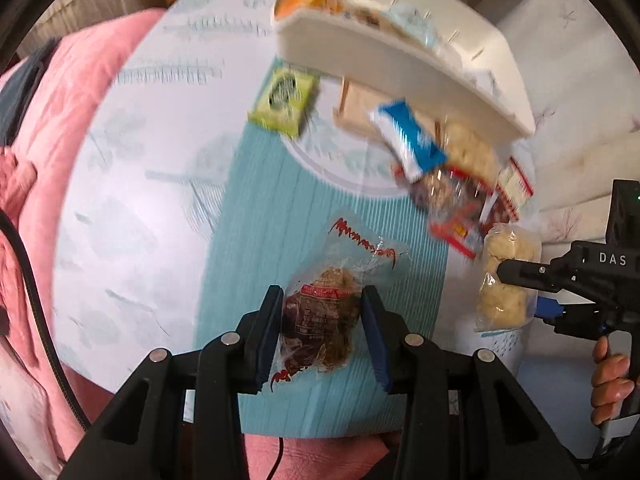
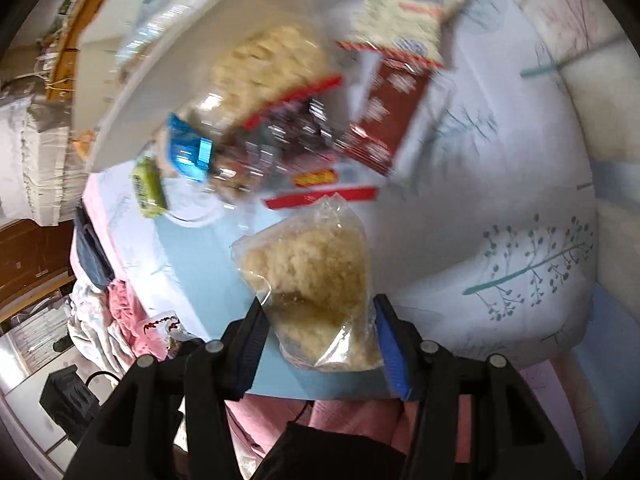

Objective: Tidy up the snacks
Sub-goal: 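Grasp the red-labelled nut bag with the left gripper while the right grasps the puff bag, then carry both bags over the white tray and open both grippers to drop them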

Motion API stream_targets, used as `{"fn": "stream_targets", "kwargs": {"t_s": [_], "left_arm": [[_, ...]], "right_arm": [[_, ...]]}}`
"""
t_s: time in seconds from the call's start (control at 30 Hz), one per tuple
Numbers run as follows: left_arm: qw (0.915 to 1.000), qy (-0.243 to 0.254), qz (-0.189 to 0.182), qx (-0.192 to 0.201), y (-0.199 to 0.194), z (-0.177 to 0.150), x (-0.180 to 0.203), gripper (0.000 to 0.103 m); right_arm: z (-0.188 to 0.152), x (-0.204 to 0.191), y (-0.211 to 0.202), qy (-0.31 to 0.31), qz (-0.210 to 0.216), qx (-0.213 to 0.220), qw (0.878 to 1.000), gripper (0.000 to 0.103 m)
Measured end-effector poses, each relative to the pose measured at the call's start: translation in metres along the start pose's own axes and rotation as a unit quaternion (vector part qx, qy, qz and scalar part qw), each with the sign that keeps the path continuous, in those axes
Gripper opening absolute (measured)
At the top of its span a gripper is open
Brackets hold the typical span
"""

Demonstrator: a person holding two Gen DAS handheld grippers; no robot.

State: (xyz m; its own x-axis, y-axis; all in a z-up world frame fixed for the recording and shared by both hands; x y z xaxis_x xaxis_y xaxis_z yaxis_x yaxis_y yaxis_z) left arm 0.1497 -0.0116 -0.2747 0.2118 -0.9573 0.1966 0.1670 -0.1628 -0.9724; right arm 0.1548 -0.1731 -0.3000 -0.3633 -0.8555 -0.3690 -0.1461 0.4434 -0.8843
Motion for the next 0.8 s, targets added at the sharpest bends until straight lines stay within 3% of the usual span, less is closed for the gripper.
{"fn": "stream_targets", "kwargs": {"t_s": [0.37, 0.8], "left_arm": [[0.9954, 0.085, 0.008, 0.044, -0.063, 0.092, -0.006, 0.038], [0.9857, 0.149, 0.0, 0.077, -0.08, 0.19, 0.019, 0.038]], "right_arm": [[0.031, -0.053, -0.056, -0.01, 0.021, 0.106, 0.994, 0.052], [0.081, -0.085, -0.113, -0.033, 0.02, 0.233, 0.972, 0.052]]}}
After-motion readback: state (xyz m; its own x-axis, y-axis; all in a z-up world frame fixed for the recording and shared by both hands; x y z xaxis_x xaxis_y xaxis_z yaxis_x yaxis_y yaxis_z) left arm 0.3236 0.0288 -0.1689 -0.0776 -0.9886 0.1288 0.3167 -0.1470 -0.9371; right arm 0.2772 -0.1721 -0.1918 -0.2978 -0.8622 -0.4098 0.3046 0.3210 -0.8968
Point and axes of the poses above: each gripper's, at about its wrist camera, not at the fingertips, and y roughly the way its jaws point, x to its right, z to its top, the point moved 7 cm from there along y, roughly the way its jaws point, and after that the axes turned 1 degree about z, right-handed, at the moved point
